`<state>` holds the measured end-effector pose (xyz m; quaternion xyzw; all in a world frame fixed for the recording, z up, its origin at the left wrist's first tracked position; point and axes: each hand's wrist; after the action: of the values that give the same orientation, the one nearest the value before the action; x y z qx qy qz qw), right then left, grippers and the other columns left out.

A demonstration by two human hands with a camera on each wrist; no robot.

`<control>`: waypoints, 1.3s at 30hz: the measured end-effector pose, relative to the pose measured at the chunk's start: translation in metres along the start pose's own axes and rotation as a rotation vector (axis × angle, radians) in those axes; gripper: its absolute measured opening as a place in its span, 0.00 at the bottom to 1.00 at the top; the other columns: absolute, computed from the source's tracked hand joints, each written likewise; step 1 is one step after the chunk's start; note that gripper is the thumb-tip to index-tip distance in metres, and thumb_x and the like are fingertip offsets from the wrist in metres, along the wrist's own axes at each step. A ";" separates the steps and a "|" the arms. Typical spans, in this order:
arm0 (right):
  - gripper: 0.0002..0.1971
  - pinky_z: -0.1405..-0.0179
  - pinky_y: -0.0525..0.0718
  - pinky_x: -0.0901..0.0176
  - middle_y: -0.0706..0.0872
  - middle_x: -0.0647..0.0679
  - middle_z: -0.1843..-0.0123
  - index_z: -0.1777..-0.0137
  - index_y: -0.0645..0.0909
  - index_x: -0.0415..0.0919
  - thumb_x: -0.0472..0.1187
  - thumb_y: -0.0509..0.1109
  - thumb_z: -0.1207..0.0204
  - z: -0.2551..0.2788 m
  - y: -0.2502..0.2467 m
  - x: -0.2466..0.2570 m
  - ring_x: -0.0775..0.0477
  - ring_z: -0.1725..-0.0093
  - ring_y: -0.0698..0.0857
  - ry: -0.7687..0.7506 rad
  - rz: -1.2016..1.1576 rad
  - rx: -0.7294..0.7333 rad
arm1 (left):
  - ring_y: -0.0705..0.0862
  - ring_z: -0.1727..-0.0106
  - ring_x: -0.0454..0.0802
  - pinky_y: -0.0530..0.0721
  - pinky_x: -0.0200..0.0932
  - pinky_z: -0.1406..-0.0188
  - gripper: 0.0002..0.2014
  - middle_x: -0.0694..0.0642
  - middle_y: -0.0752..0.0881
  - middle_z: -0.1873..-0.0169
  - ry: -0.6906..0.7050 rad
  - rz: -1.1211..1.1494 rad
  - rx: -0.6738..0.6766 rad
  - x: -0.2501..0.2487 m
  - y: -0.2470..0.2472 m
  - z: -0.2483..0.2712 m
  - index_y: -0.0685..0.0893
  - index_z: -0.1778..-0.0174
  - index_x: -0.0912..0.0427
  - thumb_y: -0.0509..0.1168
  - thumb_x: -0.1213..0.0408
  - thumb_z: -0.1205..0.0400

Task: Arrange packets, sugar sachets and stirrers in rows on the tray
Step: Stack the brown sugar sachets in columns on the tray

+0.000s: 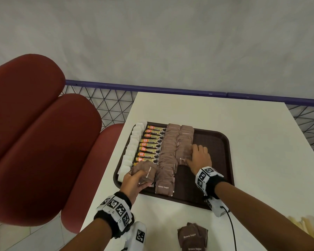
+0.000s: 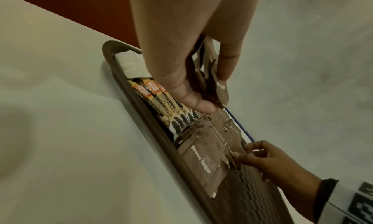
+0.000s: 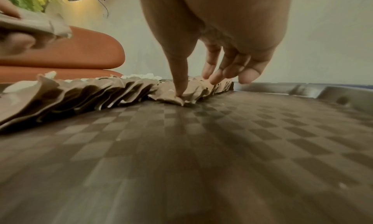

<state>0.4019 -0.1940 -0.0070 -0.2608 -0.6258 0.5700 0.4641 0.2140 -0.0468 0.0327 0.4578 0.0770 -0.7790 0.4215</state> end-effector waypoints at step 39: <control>0.10 0.54 0.74 0.61 0.85 0.43 0.52 0.46 0.81 0.37 0.37 0.71 0.26 0.030 -0.029 -0.006 0.45 0.53 0.81 0.213 -0.574 0.062 | 0.84 0.42 0.58 0.85 0.48 0.48 0.18 0.67 0.84 0.40 0.037 -0.007 -0.024 0.010 -0.001 -0.004 0.77 0.35 0.71 0.65 0.76 0.22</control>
<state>0.3837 -0.2198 0.0216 -0.1171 -0.6041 0.4038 0.6770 0.2137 -0.0503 0.0224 0.4669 0.0959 -0.7707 0.4228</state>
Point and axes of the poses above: each hand's wrist, its own z-axis away from the middle knuckle, its own y-axis out of the palm, x = y × z
